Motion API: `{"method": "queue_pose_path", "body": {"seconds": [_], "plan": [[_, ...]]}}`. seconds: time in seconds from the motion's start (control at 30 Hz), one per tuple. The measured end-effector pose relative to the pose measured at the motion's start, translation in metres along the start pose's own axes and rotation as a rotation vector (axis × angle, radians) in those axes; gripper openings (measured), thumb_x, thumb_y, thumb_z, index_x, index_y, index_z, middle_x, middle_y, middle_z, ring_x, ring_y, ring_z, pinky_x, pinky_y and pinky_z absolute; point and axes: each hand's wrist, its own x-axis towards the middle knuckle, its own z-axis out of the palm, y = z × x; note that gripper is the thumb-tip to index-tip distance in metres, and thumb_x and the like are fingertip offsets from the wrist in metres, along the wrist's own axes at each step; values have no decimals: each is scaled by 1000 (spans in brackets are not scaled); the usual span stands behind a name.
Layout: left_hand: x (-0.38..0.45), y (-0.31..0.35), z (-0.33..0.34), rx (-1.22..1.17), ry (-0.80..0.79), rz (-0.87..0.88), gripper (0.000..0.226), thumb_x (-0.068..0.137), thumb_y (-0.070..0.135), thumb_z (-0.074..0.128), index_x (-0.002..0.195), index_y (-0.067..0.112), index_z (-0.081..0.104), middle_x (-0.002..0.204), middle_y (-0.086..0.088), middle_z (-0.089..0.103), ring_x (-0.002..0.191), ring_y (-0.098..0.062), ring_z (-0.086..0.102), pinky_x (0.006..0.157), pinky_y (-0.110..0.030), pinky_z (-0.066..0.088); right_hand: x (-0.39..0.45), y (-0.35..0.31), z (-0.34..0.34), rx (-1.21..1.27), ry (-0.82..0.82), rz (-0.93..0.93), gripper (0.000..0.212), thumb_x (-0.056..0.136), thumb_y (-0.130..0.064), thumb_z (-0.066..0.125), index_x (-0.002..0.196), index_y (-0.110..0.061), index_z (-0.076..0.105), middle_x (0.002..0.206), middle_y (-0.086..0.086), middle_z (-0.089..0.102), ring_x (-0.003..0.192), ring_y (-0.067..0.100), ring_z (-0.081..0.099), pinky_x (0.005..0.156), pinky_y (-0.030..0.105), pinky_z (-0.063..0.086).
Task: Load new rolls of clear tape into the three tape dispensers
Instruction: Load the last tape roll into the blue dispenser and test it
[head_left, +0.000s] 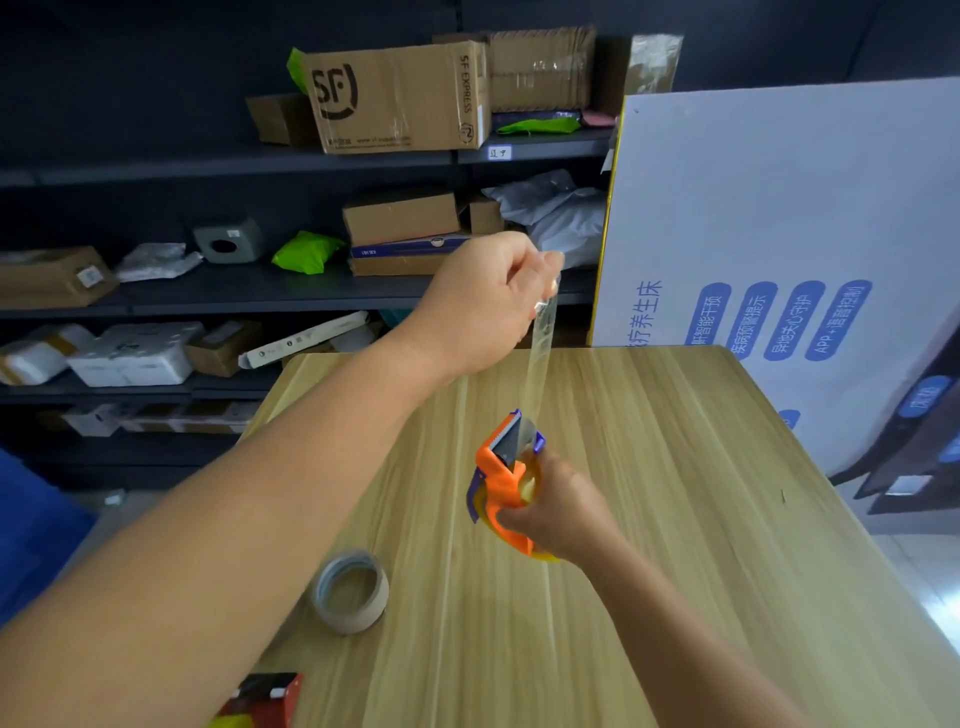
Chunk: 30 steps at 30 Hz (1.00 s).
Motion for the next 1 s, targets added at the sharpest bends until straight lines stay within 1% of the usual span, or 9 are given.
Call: {"method": "queue_pose_path", "body": {"seconds": [0.1,0.23,0.33,0.4,0.5,0.6,0.77,0.93,1.0], "plan": [[-3,-9,-1,5,34,-30,30,98,28,46,74,13,56,53,11,50,51,-3,47,59,-31,45,0,7,2,8,-9,20,46,67,-52,59,104,-25,51,77,-4,63,65,12,61,50,24,46],[-3,-17,-9,-41,104,-57,29,98,30,45,72,21,54,53,10,48,50,-4,45,58,-33,42,2,27,8,25,-48,107,47,66,-27,69,109,-24,51,75,-9,55,65,9,55,51,24,42],[-5,-22,-12,37,67,-46,29,97,30,46,71,21,54,49,14,52,48,1,47,56,-29,41,-1,41,13,71,-71,129,47,63,-22,71,105,-28,50,74,-12,53,64,4,53,50,21,42],[-6,-30,-14,44,94,-71,30,97,30,46,72,16,55,52,12,52,51,-2,47,55,-34,42,-2,47,13,108,-73,121,45,61,-20,72,100,-29,51,75,-10,56,64,5,54,49,21,41],[-7,-47,-19,-29,166,-172,32,97,30,46,70,15,53,60,0,48,58,-17,45,60,-42,41,-4,53,4,195,-82,132,43,61,-16,73,97,-27,53,79,-2,60,68,14,59,55,27,48],[-11,-64,-21,-43,204,-270,30,97,31,46,71,19,55,60,2,48,56,-14,44,62,-37,40,-8,54,-5,288,-110,115,39,63,-12,76,93,-29,56,85,0,66,72,13,63,62,27,52],[-21,-93,-20,-114,251,-427,29,98,30,45,76,15,57,58,1,47,53,-14,43,58,-33,39,-12,53,-12,412,-145,93,41,66,-9,78,92,-32,56,89,-6,66,77,9,64,56,16,49],[-41,-122,-12,-172,297,-578,30,98,29,45,76,13,58,54,5,44,49,-11,40,54,-28,39,-9,49,-12,573,-137,73,42,63,-3,77,95,-28,63,83,0,70,77,18,67,67,30,56],[-54,-134,-5,-197,300,-674,31,98,30,45,78,10,59,56,5,43,51,-12,40,56,-29,40,-7,47,-13,631,-158,59,40,59,-8,78,90,-30,65,79,-3,70,74,15,68,64,28,55]]}}
